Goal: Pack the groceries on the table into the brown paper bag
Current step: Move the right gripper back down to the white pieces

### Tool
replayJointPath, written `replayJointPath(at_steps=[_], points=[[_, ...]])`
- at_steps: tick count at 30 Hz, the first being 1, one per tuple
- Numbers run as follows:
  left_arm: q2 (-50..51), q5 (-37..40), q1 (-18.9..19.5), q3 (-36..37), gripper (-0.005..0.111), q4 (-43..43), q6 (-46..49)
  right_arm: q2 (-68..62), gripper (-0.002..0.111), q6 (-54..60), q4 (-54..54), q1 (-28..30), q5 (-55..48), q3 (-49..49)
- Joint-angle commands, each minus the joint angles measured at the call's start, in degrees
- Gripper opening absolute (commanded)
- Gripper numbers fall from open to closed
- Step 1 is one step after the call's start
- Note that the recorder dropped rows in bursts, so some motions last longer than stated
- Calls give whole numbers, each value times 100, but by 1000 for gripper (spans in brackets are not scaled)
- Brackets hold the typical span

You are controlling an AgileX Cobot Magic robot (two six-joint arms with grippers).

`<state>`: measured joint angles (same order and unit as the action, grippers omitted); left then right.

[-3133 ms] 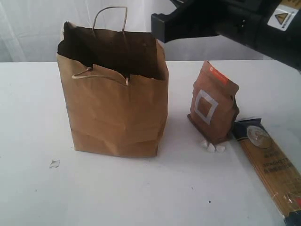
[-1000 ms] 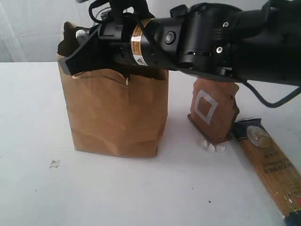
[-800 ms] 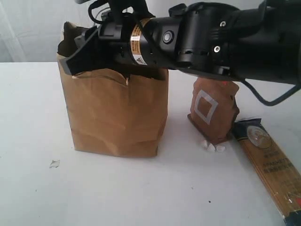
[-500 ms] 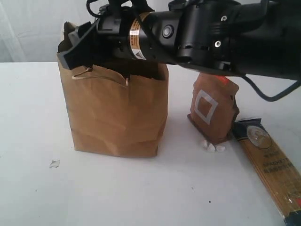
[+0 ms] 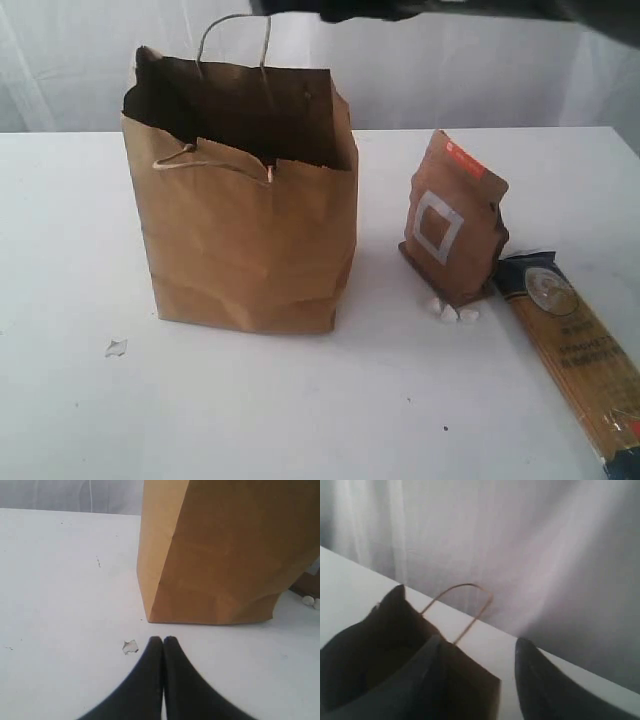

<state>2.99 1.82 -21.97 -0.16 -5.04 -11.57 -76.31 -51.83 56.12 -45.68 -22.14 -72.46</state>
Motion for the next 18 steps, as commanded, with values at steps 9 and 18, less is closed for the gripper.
replayJointPath(at_steps=[9,18], points=[[-31,-19,1,16,0,-40,1,1657,42,292,-79,-10,-1724,819],[-31,-19,1,16,0,-40,1,1948,42,217,-688,0,-2253,1845]])
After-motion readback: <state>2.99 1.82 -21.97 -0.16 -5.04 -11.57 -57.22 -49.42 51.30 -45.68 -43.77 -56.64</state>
